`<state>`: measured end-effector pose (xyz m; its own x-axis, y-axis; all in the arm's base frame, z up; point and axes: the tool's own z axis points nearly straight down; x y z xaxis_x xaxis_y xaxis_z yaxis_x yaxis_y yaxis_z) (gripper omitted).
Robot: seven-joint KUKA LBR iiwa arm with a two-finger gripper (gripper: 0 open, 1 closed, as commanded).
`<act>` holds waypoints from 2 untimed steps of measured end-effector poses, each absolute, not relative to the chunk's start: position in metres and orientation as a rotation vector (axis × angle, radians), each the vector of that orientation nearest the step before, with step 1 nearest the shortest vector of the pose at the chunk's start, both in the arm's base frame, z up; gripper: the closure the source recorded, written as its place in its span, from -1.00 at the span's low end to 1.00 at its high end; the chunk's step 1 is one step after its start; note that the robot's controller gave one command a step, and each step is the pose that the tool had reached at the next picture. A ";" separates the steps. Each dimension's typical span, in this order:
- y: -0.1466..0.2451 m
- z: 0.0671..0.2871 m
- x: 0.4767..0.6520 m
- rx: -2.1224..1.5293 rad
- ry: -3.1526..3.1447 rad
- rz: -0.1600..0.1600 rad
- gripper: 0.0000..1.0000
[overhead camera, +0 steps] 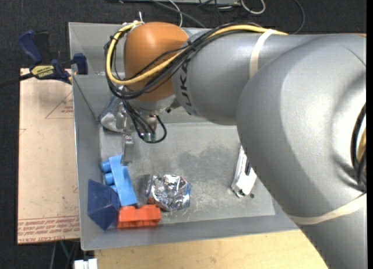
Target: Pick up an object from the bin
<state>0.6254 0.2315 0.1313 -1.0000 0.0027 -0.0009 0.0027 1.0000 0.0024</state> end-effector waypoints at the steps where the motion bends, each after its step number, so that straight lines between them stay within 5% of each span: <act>1: 0.231 0.132 0.626 0.004 3.140 0.004 -1.00; 2: 0.231 0.193 0.647 0.037 3.132 0.011 -1.00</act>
Offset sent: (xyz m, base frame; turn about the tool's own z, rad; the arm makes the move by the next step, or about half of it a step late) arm 0.0201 -0.0018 0.0586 0.0230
